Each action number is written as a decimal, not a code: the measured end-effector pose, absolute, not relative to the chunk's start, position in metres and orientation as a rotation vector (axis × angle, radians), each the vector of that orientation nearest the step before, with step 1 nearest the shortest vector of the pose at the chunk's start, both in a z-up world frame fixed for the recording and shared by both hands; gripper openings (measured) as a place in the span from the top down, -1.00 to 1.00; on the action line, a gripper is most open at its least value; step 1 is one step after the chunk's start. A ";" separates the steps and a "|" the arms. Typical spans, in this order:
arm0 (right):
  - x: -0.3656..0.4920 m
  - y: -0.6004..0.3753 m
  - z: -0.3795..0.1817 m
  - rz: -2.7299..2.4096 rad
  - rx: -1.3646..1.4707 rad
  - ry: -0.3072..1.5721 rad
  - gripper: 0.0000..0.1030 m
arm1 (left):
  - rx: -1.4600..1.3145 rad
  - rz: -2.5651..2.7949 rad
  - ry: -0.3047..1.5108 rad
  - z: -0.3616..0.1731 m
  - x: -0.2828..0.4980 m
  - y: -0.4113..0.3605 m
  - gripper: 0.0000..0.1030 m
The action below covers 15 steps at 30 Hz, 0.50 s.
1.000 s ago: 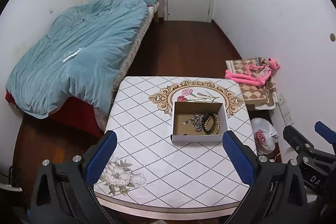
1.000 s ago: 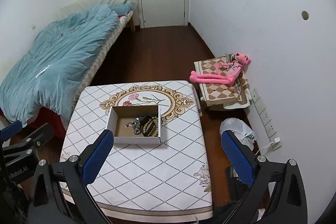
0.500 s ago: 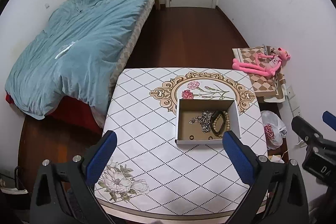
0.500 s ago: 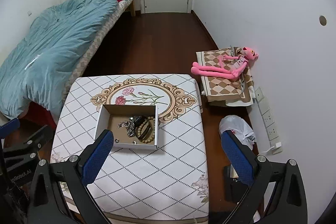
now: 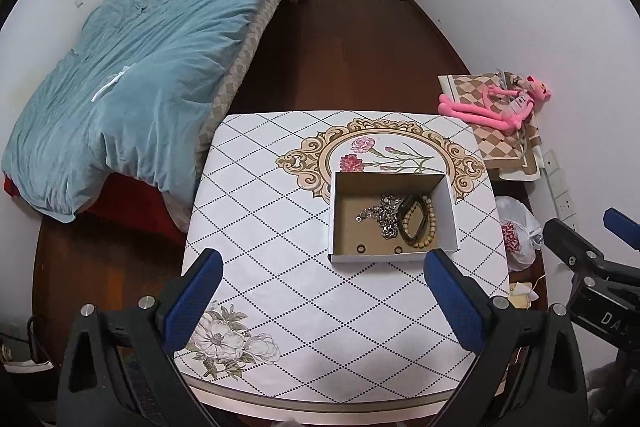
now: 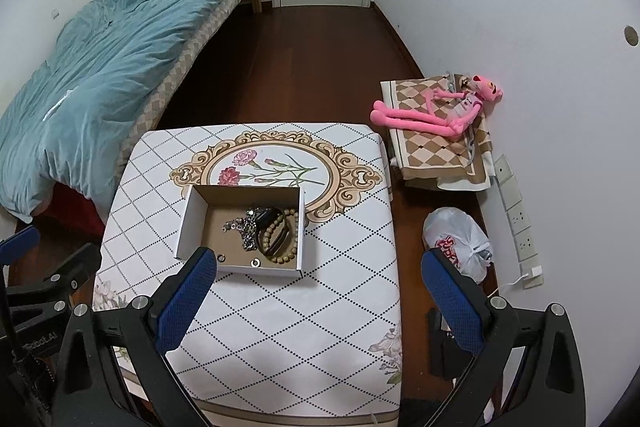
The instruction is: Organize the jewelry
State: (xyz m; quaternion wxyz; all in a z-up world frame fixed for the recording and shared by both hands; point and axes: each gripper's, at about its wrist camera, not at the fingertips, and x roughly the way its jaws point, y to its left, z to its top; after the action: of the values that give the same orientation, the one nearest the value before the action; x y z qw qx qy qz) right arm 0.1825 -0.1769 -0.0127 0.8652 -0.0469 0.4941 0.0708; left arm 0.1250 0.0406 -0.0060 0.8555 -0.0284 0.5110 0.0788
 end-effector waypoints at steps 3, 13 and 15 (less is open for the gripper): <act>0.182 -0.177 -0.014 0.150 -0.096 1.043 -1.00 | -0.059 0.166 1.074 -0.006 0.124 0.041 -0.99; 0.179 -0.178 -0.016 0.149 -0.103 1.049 -1.00 | -0.058 0.178 1.068 -0.007 0.122 0.045 -0.99; 0.178 -0.178 -0.016 0.148 -0.104 1.048 -1.00 | -0.056 0.181 1.065 -0.007 0.121 0.046 -0.99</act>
State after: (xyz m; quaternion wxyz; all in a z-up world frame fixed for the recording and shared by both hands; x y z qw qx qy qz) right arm 0.1783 -0.1781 -0.0161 0.8620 -0.0496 0.4995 0.0705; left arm 0.1215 0.0459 -0.0065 0.8572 -0.0269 0.5071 0.0861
